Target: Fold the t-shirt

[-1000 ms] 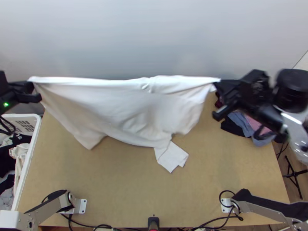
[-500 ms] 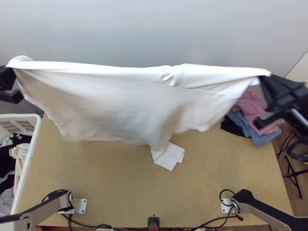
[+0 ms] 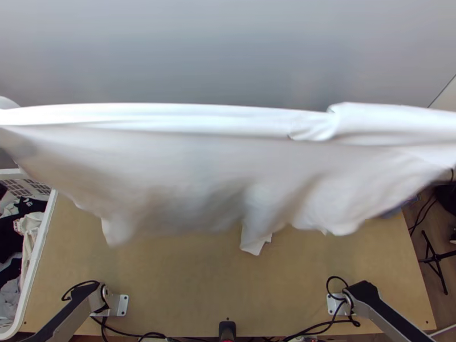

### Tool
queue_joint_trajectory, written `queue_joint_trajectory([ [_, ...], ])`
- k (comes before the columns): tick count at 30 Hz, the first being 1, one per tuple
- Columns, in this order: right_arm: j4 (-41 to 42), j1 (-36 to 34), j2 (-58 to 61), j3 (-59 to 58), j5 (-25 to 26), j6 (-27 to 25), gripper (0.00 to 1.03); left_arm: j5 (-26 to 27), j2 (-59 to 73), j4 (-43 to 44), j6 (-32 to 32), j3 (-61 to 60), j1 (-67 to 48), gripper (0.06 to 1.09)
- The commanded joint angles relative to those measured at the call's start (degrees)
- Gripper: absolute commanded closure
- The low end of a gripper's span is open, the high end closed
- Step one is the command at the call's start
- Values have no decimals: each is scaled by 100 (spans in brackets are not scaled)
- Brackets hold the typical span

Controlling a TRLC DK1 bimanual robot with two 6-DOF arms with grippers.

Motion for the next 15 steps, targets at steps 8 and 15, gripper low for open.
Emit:
queue_joint_trajectory([
  [8, -1140, -1814, -627, 7, -969, 546, 100, 308, -1261, 45, -375, -1729, 38, 104],
  [15, -973, -1929, -513, -854, -1497, 756, 100, 642, -1305, 519, -76, -2836, 3, 104],
])
